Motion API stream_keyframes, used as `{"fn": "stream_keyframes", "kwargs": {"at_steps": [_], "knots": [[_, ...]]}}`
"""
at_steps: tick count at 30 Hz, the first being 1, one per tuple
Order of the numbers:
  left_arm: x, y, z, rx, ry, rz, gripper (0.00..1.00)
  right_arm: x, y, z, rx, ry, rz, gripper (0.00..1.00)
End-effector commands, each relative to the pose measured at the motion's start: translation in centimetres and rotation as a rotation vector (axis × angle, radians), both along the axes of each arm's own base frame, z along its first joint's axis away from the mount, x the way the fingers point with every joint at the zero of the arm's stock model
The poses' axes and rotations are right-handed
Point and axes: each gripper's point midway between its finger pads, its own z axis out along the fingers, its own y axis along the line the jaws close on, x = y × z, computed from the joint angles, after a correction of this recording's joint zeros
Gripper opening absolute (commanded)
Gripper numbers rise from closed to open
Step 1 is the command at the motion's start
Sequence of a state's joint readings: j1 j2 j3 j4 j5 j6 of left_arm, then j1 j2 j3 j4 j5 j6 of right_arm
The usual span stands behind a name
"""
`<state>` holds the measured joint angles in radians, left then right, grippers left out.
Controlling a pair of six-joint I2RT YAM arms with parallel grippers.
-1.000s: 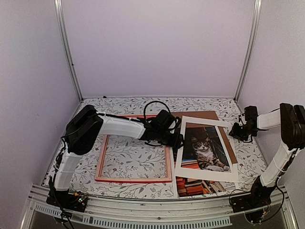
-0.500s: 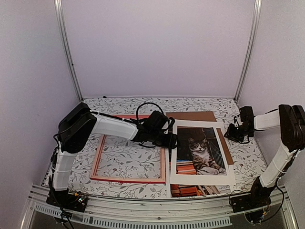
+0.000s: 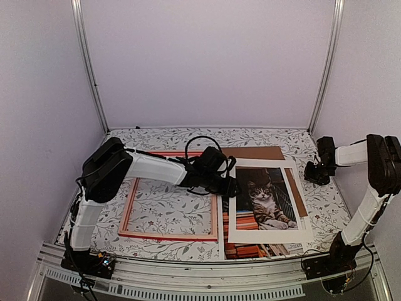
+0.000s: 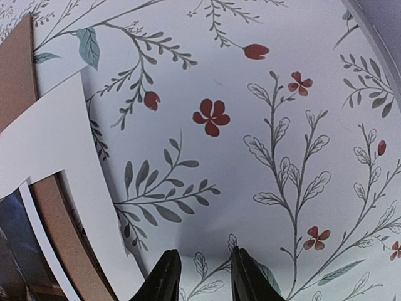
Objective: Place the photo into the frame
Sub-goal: Adjust the mat board for the photo, then pick up the mat board from the photo.
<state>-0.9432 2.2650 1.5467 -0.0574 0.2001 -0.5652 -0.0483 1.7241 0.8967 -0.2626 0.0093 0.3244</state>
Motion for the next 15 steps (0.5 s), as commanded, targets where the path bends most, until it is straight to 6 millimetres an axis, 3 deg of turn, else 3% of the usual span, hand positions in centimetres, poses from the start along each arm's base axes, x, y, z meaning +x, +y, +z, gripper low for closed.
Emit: {"fn": "stream_keyframes", "kwargs": {"at_steps": [1, 8, 15], "knots": [[-2.7, -0.8, -2.9, 0.047, 0.062, -0.092, 0.61, 0.3, -0.2, 1.2, -0.011, -0.019, 0.011, 0.34], [-4.4, -3.5, -2.0, -0.080, 0.103, -0.217, 0.60, -0.6, 0.9, 1.0, 0.042, -0.023, 0.031, 0.46], [-4.1, -3.5, -1.7, -0.072, 0.098, -0.194, 0.63, -1.5, 0.1, -0.9, 0.027, 0.035, 0.013, 0.57]]}}
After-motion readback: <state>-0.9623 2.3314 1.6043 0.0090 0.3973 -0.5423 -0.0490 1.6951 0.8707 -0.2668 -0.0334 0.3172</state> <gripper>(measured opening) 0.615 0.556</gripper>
